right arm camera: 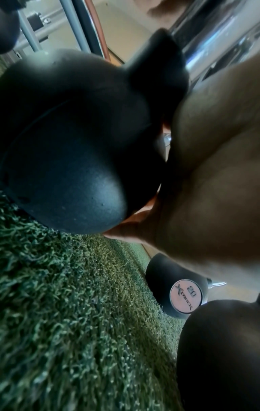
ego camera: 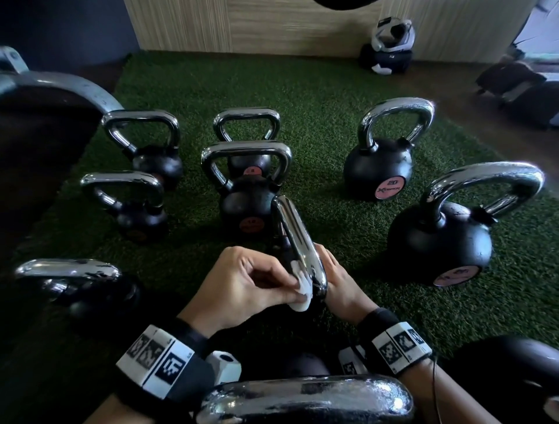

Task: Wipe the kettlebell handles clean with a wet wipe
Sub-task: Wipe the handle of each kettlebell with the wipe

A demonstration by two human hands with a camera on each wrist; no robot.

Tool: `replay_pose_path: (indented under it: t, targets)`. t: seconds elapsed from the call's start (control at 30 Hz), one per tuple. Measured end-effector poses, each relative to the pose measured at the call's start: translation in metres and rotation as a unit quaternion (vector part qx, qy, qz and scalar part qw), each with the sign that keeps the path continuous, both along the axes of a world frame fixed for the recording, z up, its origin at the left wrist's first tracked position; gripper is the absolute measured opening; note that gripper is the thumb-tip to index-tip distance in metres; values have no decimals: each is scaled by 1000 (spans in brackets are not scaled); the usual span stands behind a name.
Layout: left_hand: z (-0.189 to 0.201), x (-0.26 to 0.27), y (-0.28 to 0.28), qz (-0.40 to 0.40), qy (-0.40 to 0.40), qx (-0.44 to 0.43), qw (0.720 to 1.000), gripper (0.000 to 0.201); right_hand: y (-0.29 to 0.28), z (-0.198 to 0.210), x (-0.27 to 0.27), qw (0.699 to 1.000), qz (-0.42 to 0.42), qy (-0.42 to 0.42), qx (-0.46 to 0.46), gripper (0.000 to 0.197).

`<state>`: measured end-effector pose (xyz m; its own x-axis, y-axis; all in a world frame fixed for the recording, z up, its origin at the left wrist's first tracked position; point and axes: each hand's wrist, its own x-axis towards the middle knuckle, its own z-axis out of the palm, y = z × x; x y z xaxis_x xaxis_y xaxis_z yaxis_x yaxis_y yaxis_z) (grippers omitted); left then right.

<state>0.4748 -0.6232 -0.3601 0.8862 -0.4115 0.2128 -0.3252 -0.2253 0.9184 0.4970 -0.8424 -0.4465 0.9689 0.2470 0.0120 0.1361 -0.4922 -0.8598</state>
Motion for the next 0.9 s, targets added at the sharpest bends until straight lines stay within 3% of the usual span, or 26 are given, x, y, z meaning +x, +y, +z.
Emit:
replay_pose_path:
  t: [0.13, 0.27, 0.6, 0.7, 0.77, 0.83, 0.9]
  targets:
    - [-3, -4, -1, -35, -71, 65, 995, 13, -1, -3, 0, 1000, -7, -7, 11, 51]
    - [0, -7, -1, -26, -135, 75, 988, 12, -1, -5, 1, 1000, -2, -19, 23, 48]
    - [-13, -4, -2, -27, -118, 135, 983, 15, -5, -12, 8, 1000, -5, 5, 3, 57]
    - [-4, 0, 6, 15, -89, 109, 990, 16, -14, 11, 9, 996, -3, -27, -79, 62]
    - [7, 3, 12, 54, -48, 55, 996, 18, -19, 37, 3, 991, -28, -79, -102, 41]
    - [22, 6, 18, 89, -6, -7, 996, 22, -22, 64, -7, 981, -82, -165, -61, 21]
    - [38, 8, 22, 104, 24, -60, 993, 28, -19, 92, -18, 966, -108, -234, 8, 16]
